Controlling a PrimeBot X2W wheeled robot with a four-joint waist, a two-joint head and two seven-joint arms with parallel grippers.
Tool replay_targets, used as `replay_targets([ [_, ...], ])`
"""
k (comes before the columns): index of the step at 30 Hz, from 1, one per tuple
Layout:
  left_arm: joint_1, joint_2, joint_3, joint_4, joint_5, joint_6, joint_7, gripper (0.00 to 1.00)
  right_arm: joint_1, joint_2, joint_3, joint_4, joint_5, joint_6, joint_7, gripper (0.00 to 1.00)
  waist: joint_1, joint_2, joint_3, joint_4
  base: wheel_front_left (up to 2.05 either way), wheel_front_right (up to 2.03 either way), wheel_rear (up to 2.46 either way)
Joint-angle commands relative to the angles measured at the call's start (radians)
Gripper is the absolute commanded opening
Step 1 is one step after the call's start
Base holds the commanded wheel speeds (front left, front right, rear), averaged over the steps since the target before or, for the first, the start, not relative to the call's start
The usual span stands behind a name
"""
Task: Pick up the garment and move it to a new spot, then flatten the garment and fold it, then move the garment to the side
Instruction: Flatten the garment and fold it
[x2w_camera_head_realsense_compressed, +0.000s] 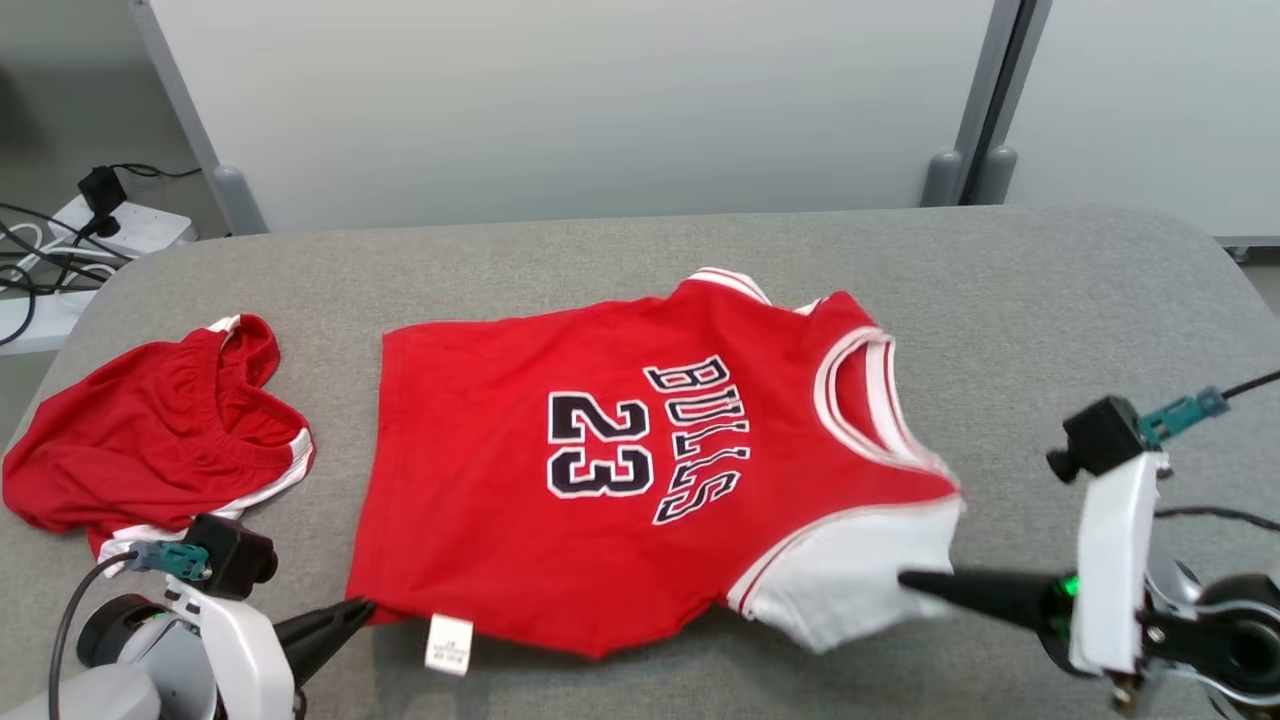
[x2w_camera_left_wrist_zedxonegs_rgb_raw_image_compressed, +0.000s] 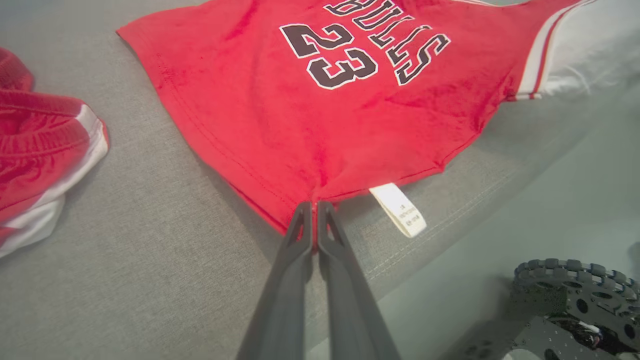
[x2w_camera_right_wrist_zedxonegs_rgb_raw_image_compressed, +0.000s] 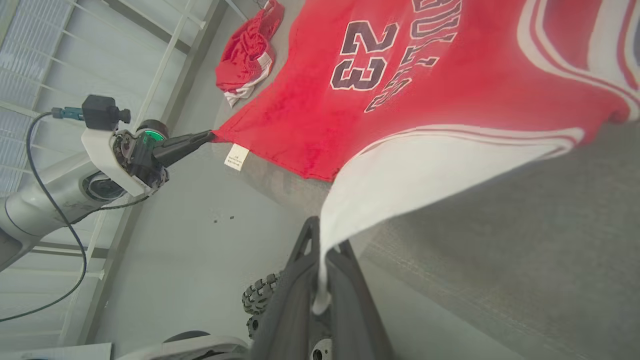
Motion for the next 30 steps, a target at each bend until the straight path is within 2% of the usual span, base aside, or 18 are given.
replay_targets([
  [1,-0.052,0.067,0.034,-0.036,-0.008,0.000,0.024,0.00,0.025,-0.059,-0.013,-0.064,0.030,0.005,0.048,0.00,0.0000,-0.0001,-0.001,-0.005,0.00,0.00,0.00],
  [3,-0.062,0.087,0.031,-0.060,-0.008,0.000,0.053,0.00,0.047,-0.078,-0.019,-0.096,0.058,0.005,0.081,0.00,0.0000,-0.0001,0.001,-0.008,0.00,0.00,0.00],
  [6,-0.108,0.145,0.026,-0.126,-0.002,0.000,0.130,0.00,0.103,-0.135,-0.054,-0.195,0.129,0.005,0.143,0.00,0.0000,-0.0001,0.024,-0.013,0.00,0.00,0.00],
  [9,-0.158,0.186,0.023,-0.174,-0.015,0.000,0.228,0.00,0.131,-0.163,-0.106,-0.271,0.189,0.005,0.139,0.00,0.0000,-0.0001,0.084,-0.020,0.00,0.00,0.00],
  [12,-0.206,0.183,0.019,-0.205,-0.056,0.000,0.365,0.00,0.113,-0.173,-0.139,-0.270,0.170,0.005,0.100,0.00,0.0000,-0.0001,0.173,-0.024,0.00,0.00,0.00],
  [16,-0.284,0.120,0.024,-0.188,-0.164,0.000,0.523,0.00,-0.021,-0.102,-0.127,-0.136,0.040,0.005,0.083,0.00,0.0000,-0.0001,0.325,-0.030,0.00,0.00,0.00],
  [19,-0.395,0.066,0.054,-0.126,-0.199,0.000,0.594,0.00,-0.245,0.033,-0.130,0.042,-0.082,0.005,0.098,0.00,0.0000,-0.0001,0.447,-0.040,0.00,0.00,0.00],
  [20,-0.456,0.051,0.079,-0.103,-0.175,0.000,0.578,0.00,-0.354,0.096,-0.161,0.104,-0.137,0.005,0.059,0.00,0.0000,-0.0001,0.486,-0.044,0.00,0.00,0.00],
  [21,-0.539,0.038,0.117,-0.082,-0.113,0.000,0.510,0.00,-0.479,0.162,-0.212,0.164,-0.205,0.005,-0.020,0.00,0.0000,-0.0001,0.525,-0.049,0.00,0.00,0.00],
  [22,-0.635,0.031,0.175,-0.044,-0.018,0.000,0.379,0.00,-0.608,0.229,-0.276,0.224,-0.271,0.005,-0.122,0.00,0.0000,-0.0001,0.561,-0.053,0.00,0.00,0.00],
  [23,-0.739,0.028,0.236,-0.003,0.108,0.001,0.204,0.00,-0.736,0.281,-0.344,0.275,-0.350,0.005,-0.247,0.00,0.0000,-0.0001,0.591,-0.058,0.00,0.00,0.00],
  [24,-0.808,0.010,0.299,0.048,0.173,0.007,0.044,0.00,-0.847,0.326,-0.409,0.324,-0.425,0.005,-0.372,0.00,0.0000,-0.0001,0.609,-0.061,0.00,0.00,0.00],
  [26,-0.889,-0.026,0.344,0.139,0.277,0.010,-0.160,0.00,-0.994,0.384,-0.474,0.404,-0.515,0.005,-0.521,0.00,0.0000,-0.0001,0.594,-0.058,0.00,0.00,0.00],
  [28,-0.918,-0.062,0.315,0.235,0.325,0.003,-0.212,0.00,-1.086,0.411,-0.483,0.471,-0.540,0.005,-0.549,0.00,0.0000,-0.0001,0.554,-0.061,0.00,0.00,0.00],
  [30,-0.905,-0.059,0.280,0.277,0.297,0.001,-0.224,0.00,-1.102,0.408,-0.489,0.483,-0.513,0.005,-0.515,0.00,0.0000,-0.0001,0.558,-0.078,0.00,0.00,0.00],
])
